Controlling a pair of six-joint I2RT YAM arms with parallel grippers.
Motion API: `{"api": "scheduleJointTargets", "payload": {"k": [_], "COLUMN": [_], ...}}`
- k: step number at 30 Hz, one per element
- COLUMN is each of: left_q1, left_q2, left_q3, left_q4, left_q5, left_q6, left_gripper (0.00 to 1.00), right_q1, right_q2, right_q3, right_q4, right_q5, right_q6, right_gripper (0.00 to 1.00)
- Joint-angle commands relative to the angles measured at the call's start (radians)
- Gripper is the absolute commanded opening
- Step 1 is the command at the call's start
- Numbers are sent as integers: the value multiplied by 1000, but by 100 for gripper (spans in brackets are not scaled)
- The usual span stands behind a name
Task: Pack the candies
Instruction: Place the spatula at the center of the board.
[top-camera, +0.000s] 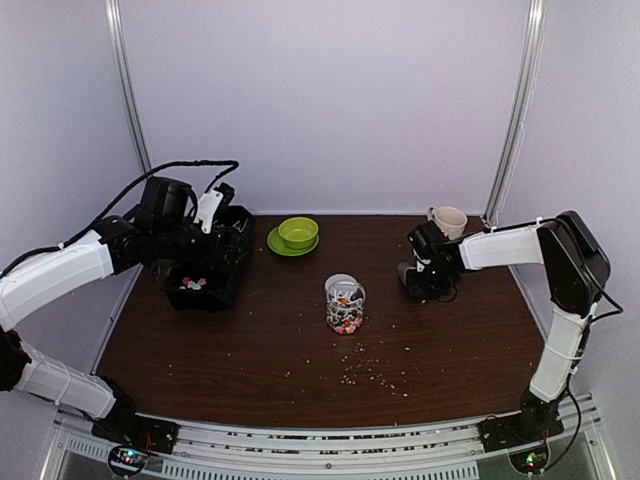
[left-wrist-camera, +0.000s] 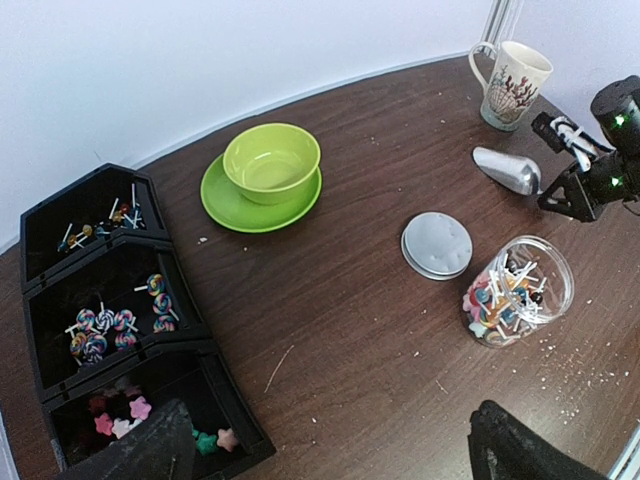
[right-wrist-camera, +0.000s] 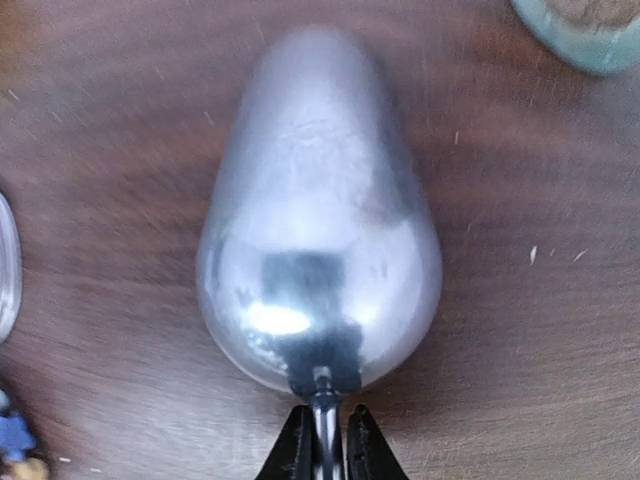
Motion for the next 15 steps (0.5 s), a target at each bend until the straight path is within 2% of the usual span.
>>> {"api": "scheduleJointTargets", "payload": {"k": [1, 5, 8, 15], "left_q1": [9, 8, 11, 16], "left_q2": [-8, -7, -7, -16], "left_q3": [-5, -6, -5, -8], "left_q4": [53, 51, 52, 57], "left_q5": [6, 7, 7, 14], "left_q6": [4, 3, 3, -3], "left_gripper": [98, 98, 98, 98], "right_q1": [-4, -3, 3, 51], "right_q2": [35, 32, 21, -68], "right_q3": [6, 6, 18, 128], "right_q4": [-72, -84, -108, -234], "right_q5": [-2, 7, 20, 84], "right_q6": [-27, -33, -44, -92], "right_gripper": [15, 18, 25, 62]}}
